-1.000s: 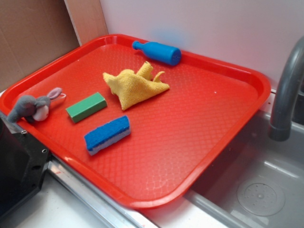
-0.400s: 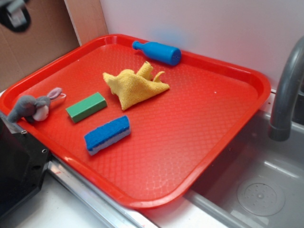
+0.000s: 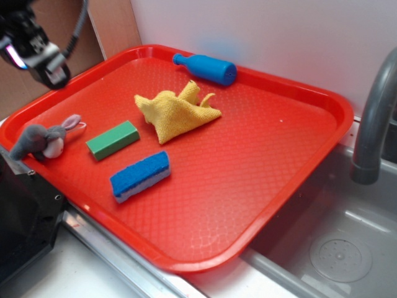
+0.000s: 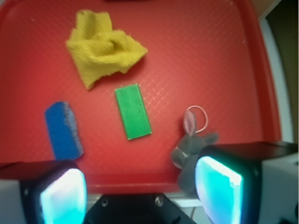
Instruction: Grab the green block.
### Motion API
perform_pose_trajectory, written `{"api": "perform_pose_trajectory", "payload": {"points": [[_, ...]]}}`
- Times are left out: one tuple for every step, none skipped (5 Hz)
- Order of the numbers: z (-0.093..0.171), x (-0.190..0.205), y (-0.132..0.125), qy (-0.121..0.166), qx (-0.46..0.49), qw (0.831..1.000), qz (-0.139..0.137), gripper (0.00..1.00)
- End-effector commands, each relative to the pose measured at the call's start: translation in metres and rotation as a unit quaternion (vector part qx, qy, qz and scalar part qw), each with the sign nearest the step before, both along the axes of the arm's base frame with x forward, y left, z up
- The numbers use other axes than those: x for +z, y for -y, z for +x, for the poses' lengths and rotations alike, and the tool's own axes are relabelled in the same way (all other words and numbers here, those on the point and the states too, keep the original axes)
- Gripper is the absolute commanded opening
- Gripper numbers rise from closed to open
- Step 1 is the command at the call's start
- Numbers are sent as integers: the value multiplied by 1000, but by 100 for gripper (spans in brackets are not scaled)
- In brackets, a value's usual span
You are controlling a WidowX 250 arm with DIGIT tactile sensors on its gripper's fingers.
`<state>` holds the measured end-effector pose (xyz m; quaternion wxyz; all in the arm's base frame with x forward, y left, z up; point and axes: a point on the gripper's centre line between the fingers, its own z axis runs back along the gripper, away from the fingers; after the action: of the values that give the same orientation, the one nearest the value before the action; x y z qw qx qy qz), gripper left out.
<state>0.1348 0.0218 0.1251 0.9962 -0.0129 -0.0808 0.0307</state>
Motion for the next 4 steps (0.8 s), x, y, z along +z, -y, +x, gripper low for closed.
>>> {"api": "perform_pose_trajectory", "payload": {"points": [[28, -63, -9, -16, 24, 999, 17, 100], [30, -91, -4, -27, 9, 1000, 12, 100], [27, -120, 16, -33, -28, 999, 25, 100], [20, -134, 19, -43, -34, 998, 21, 78]]}}
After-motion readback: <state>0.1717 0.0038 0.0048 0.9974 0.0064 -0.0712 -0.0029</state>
